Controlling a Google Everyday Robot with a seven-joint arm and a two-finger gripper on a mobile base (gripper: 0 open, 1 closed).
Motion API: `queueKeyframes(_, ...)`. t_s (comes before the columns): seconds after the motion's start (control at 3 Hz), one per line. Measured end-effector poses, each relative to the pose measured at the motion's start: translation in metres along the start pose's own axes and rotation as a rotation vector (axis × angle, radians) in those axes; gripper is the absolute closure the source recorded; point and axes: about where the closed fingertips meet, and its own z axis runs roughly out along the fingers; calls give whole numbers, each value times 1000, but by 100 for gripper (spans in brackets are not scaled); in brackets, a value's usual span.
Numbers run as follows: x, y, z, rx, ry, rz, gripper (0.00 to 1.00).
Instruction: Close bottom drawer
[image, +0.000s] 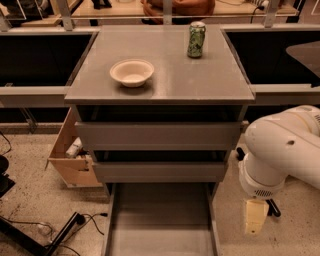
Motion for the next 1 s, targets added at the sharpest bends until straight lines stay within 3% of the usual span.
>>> queueKeyframes(0.33, 2, 3, 43, -63, 5, -22, 0)
queueKeyframes(0.67, 2, 3, 43, -64, 5, -22, 0)
queueKeyframes(1.0, 1, 10, 83, -111, -21, 13, 0)
